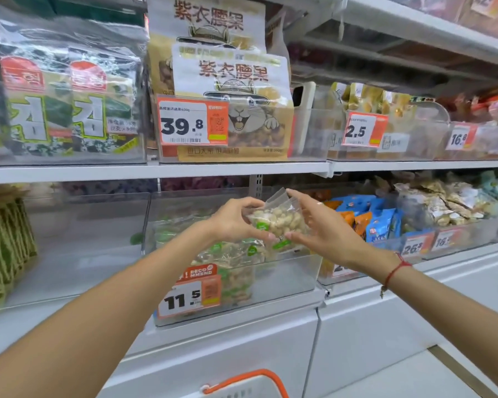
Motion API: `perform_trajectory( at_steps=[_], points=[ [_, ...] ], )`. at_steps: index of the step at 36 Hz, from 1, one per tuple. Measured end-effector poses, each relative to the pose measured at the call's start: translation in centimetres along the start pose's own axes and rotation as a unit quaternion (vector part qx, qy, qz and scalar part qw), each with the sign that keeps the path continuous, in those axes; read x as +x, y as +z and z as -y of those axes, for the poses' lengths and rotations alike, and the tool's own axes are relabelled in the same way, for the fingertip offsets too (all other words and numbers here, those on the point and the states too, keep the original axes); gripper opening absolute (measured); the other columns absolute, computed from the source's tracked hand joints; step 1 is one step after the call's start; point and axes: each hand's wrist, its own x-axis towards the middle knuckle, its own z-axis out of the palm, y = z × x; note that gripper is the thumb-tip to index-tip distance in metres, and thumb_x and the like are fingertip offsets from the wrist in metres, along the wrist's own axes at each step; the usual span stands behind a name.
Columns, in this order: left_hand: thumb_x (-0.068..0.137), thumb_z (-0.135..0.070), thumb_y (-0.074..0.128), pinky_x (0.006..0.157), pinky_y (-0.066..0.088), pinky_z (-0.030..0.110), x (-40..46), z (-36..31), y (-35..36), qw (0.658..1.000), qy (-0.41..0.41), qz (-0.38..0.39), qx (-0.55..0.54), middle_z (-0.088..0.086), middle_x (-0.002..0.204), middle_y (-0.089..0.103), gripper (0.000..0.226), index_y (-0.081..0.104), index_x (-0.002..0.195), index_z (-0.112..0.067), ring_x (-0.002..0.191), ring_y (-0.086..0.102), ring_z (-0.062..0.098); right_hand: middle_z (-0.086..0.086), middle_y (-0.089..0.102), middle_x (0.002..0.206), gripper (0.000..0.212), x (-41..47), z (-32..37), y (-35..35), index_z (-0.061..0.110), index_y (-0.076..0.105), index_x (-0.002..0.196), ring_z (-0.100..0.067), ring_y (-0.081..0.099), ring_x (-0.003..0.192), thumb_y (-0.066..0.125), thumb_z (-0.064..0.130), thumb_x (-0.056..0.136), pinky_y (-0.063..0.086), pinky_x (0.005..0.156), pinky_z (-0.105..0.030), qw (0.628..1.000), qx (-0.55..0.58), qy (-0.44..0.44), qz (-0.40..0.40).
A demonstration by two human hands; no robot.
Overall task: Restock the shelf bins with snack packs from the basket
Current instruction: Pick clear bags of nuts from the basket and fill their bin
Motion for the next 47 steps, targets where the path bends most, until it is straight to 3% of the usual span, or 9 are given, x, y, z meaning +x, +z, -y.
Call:
perform_trajectory(
  at_steps=[5, 11, 14, 16, 19, 25, 38, 43, 47],
  points=[
    [0.066, -0.036, 0.084, 0.099, 0.046, 0.034, 1.2, 1.8, 0.5, 0.998, -0.043, 0.013, 0.033, 0.002, 0.134, 0.054, 0.076, 0.051, 0.133, -0.021, 0.107, 0.059, 0.016, -0.003, 0.059, 0.117, 0.088, 1.4, 0.0, 0.4, 0.03, 0.017, 0.149, -0.017, 0.057, 0.102, 0.073, 0.018, 0.082, 0.049, 0.091, -0.036, 0.994, 0.057, 0.028, 0.087],
    [0.059, -0.046, 0.086, 0.103, 0.042, 0.034, 2.0, 2.6, -0.1, 0.988, -0.09, 0.01, 0.124, 0.0, 0.136, 0.054, 0.08, 0.057, 0.129, -0.023, 0.121, 0.052, 0.018, 0.001, 0.051, 0.076, 0.102, 3.6, -0.1, 1.4, 0.035, 0.003, 0.15, -0.007, 0.046, 0.063, 0.074, 0.015, 0.081, 0.041, 0.056, -0.019, 0.975, 0.073, 0.091, 0.187],
    [0.061, -0.045, 0.086, 0.102, 0.042, 0.035, 2.1, 2.7, 0.1, 0.977, -0.097, 0.016, 0.19, -0.003, 0.135, 0.056, 0.075, 0.059, 0.127, -0.021, 0.124, 0.051, 0.018, 0.009, 0.054, 0.098, 0.09, 4.6, 0.1, 1.8, 0.034, 0.017, 0.148, -0.001, 0.046, 0.075, 0.074, 0.019, 0.08, 0.037, 0.064, -0.013, 0.962, 0.026, 0.09, 0.256],
    [0.063, -0.044, 0.085, 0.094, 0.046, 0.032, 2.3, 2.8, 0.5, 0.971, -0.093, 0.016, 0.221, -0.002, 0.127, 0.061, 0.071, 0.06, 0.126, -0.021, 0.118, 0.054, 0.018, 0.001, 0.047, 0.135, 0.073, 5.1, 0.4, 1.4, 0.029, 0.032, 0.145, -0.009, 0.051, 0.109, 0.07, 0.022, 0.083, 0.037, 0.087, -0.015, 0.955, -0.01, 0.084, 0.283],
    [0.066, -0.04, 0.084, 0.08, 0.045, 0.028, 2.6, 2.7, 0.9, 0.968, -0.094, 0.03, 0.233, -0.001, 0.11, 0.065, 0.068, 0.06, 0.127, -0.023, 0.103, 0.058, 0.017, -0.001, 0.046, 0.138, 0.063, 5.5, 0.3, 1.1, 0.025, 0.047, 0.138, -0.018, 0.043, 0.126, 0.073, 0.029, 0.081, 0.034, 0.092, -0.023, 0.955, -0.075, 0.074, 0.276],
    [0.081, -0.033, 0.073, 0.106, 0.04, 0.03, 2.4, 2.4, 0.6, 0.972, -0.119, 0.122, 0.16, 0.0, 0.133, 0.056, 0.043, 0.065, 0.121, -0.02, 0.123, 0.051, 0.017, -0.003, 0.065, 0.115, 0.047, 4.8, -0.7, 3.2, 0.027, 0.063, 0.121, -0.023, 0.058, 0.109, 0.077, 0.032, 0.077, 0.045, 0.09, -0.03, 0.949, -0.142, 0.08, 0.27],
    [0.078, -0.029, 0.078, 0.071, 0.05, 0.023, 1.8, 3.5, 1.1, 0.983, -0.083, 0.039, 0.158, -0.006, 0.087, 0.069, 0.018, 0.077, 0.093, -0.02, 0.087, 0.065, 0.012, -0.001, 0.072, 0.097, 0.029, 5.1, -0.8, 2.8, 0.027, 0.072, 0.109, -0.019, 0.065, 0.091, 0.074, 0.021, 0.081, 0.051, 0.086, -0.035, 0.961, -0.117, 0.045, 0.247],
    [0.081, -0.031, 0.073, 0.083, 0.052, 0.03, 1.5, 3.5, 1.2, 0.981, -0.103, 0.062, 0.15, -0.005, 0.096, 0.068, 0.007, 0.072, 0.088, -0.029, 0.093, 0.063, 0.016, 0.0, 0.07, 0.103, 0.031, 4.4, -0.9, 2.8, 0.031, 0.069, 0.113, -0.02, 0.062, 0.1, 0.071, 0.025, 0.083, 0.049, 0.093, -0.039, 0.964, -0.11, 0.057, 0.235],
    [0.085, -0.031, 0.068, 0.096, 0.048, 0.035, 0.0, 2.7, 0.8, 0.979, -0.085, 0.054, 0.175, -0.005, 0.119, 0.063, 0.031, 0.066, 0.115, -0.025, 0.107, 0.059, 0.015, 0.003, 0.06, 0.123, 0.039, 2.7, -0.1, 2.4, 0.031, 0.061, 0.124, -0.014, 0.056, 0.109, 0.066, 0.028, 0.086, 0.046, 0.092, -0.032, 0.971, -0.137, 0.026, 0.195]
  ],
)
